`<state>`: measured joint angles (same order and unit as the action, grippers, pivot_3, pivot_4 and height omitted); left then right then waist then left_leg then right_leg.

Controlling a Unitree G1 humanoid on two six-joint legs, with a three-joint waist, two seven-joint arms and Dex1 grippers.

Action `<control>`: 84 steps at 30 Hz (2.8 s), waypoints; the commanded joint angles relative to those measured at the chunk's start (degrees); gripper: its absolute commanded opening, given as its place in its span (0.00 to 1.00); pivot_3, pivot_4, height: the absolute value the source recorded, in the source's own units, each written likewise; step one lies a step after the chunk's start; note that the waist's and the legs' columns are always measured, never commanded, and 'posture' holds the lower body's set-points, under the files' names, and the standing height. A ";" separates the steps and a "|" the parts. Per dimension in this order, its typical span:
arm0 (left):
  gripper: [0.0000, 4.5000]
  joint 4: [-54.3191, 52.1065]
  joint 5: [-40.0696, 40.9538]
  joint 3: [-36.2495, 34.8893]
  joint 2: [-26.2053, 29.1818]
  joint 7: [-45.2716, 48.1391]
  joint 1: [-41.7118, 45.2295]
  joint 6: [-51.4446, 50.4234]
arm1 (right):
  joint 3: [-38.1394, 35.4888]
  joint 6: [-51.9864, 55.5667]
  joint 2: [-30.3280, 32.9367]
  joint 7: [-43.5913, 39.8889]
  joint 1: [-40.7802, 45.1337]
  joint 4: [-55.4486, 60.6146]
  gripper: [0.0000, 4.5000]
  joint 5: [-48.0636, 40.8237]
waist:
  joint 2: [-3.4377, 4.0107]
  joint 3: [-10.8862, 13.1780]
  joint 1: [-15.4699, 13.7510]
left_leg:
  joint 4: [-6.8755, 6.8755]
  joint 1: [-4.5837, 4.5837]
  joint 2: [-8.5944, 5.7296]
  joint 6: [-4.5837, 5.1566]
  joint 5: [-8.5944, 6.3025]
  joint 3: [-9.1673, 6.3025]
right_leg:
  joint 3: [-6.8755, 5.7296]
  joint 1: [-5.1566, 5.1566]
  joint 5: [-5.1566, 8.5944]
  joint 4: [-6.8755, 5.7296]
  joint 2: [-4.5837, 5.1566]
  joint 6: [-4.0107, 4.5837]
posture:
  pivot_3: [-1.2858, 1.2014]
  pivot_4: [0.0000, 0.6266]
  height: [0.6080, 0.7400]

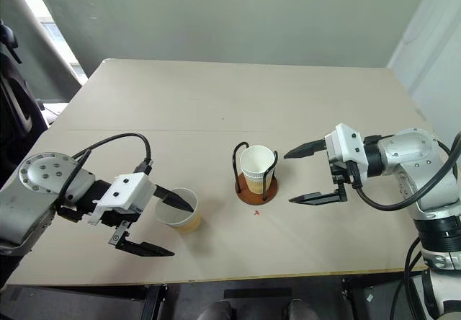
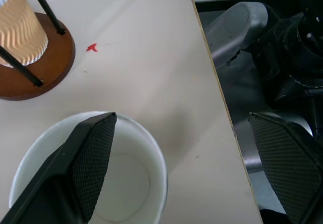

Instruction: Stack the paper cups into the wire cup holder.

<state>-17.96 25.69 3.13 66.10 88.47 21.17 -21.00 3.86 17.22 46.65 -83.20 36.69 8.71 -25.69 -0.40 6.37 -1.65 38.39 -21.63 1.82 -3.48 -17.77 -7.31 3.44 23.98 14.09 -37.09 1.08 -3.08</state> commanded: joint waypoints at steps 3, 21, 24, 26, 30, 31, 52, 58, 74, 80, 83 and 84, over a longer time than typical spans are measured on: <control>1.00 -1.47 -1.38 0.50 -0.18 0.17 0.67 1.98 | -0.48 -0.66 0.80 -0.38 0.77 0.49 0.99 -0.11 | 0.00 0.00 -0.01 | 0.00 0.00 0.00 0.00 0.00 0.00 | 0.00 0.00 0.00 0.02 0.00 0.00 | 0.52 0.24 1.00; 0.87 4.44 -13.19 4.34 -0.44 0.29 2.47 16.29 | -0.11 -0.44 0.76 0.11 0.24 1.13 1.00 0.24 | 0.00 0.00 -0.02 | 0.00 0.00 0.00 0.00 0.00 -0.02 | 0.00 0.00 0.00 0.01 0.00 0.00 | 0.52 0.24 1.00; 0.63 5.75 -14.40 4.95 -1.60 -0.46 3.16 17.47 | -0.13 -0.52 0.96 0.11 -0.01 1.16 1.00 0.38 | 0.00 0.00 -0.01 | 0.00 0.00 0.00 0.00 0.00 -0.01 | 0.00 0.00 0.00 0.01 0.01 0.01 | 0.52 0.24 1.00; 0.47 6.33 -14.61 5.01 -2.41 -0.71 3.71 17.35 | -0.18 -0.79 1.07 0.10 -0.12 0.95 1.00 0.63 | 0.00 0.00 0.01 | 0.00 0.00 0.00 0.00 0.00 -0.01 | 0.00 0.00 0.00 0.00 0.01 0.00 | 0.52 0.24 1.00; 0.13 8.25 -16.06 5.49 -3.10 -0.68 4.63 18.51 | -0.23 -1.30 1.18 -0.07 -0.31 0.52 1.00 1.15 | 0.00 0.00 -0.02 | 0.00 -0.01 0.00 0.00 0.00 -0.01 | -0.01 0.00 0.00 0.00 0.01 0.00 | 0.52 0.24 1.00; 0.05 8.58 -16.20 5.59 -3.14 -0.56 4.70 18.69 | -0.22 -1.45 1.14 -0.09 -0.34 0.40 1.00 1.29 | 0.00 0.00 0.01 | 0.00 -0.01 0.00 0.00 0.00 -0.01 | -0.01 0.00 0.00 0.00 0.01 0.00 | 0.52 0.24 1.00; 0.01 15.77 -2.28 1.35 -9.69 0.00 27.35 -3.89 | 0.08 -4.29 2.33 -1.79 3.17 -9.12 1.00 4.52 | 0.00 0.00 -0.26 | 0.18 -0.19 -0.01 0.00 0.00 -0.05 | -0.09 0.01 -0.05 -0.17 0.02 -0.03 | 0.52 0.24 1.00; 0.01 16.84 2.28 0.96 -12.14 -0.20 34.56 -11.47 | -0.36 -6.28 2.00 -1.52 7.35 -15.41 1.00 5.96 | 0.00 0.00 -0.24 | 0.16 -0.21 -0.01 0.00 0.00 -0.01 | -0.07 0.00 -0.07 -0.08 0.02 -0.06 | 0.52 0.24 1.00; 0.01 24.40 -3.37 6.14 -23.08 -2.38 42.91 -5.55 | -0.54 -6.74 2.09 -1.15 6.87 -15.08 1.00 6.30 | 0.00 0.00 -1.05 | 0.55 -0.26 -0.03 0.03 -0.01 -0.06 | -0.07 -0.08 -0.17 0.07 0.01 -0.24 | 0.52 0.24 1.00; 0.01 27.70 -5.74 8.40 -25.87 -0.80 44.25 -2.32 | -0.78 -6.33 2.27 -0.58 6.12 -14.00 1.00 6.19 | 0.00 0.00 -1.07 | 0.56 -0.27 -0.03 0.04 -0.01 -0.02 | -0.06 -0.09 -0.19 0.04 0.01 -0.27 | 0.52 0.24 1.00; 0.01 28.43 -6.29 9.22 -26.79 -0.01 44.30 -1.62 | -1.01 -6.29 2.43 -0.36 5.69 -13.62 1.00 6.14 | 0.00 0.00 -1.15 | 0.57 -0.32 -0.03 0.05 -0.02 -0.02 | -0.06 -0.10 -0.22 0.03 0.00 -0.34 | 0.52 0.24 1.00; 0.01 28.74 -6.57 9.52 -26.95 0.43 44.27 -1.21 | -1.06 -6.12 2.42 -0.22 5.65 -13.49 1.00 6.11 | 0.00 0.00 -1.16 | 0.58 -0.32 -0.04 0.06 -0.02 -0.02 | -0.06 -0.10 -0.23 0.04 0.00 -0.35 | 0.52 0.24 1.00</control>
<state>10.68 19.55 12.86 39.17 87.95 63.71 -23.38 4.88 11.12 47.94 -83.90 42.11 -6.43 -18.92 -0.40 6.37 -2.81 38.98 -21.95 1.79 -3.42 -17.79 -7.33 3.38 23.87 13.86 -37.05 1.09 -3.44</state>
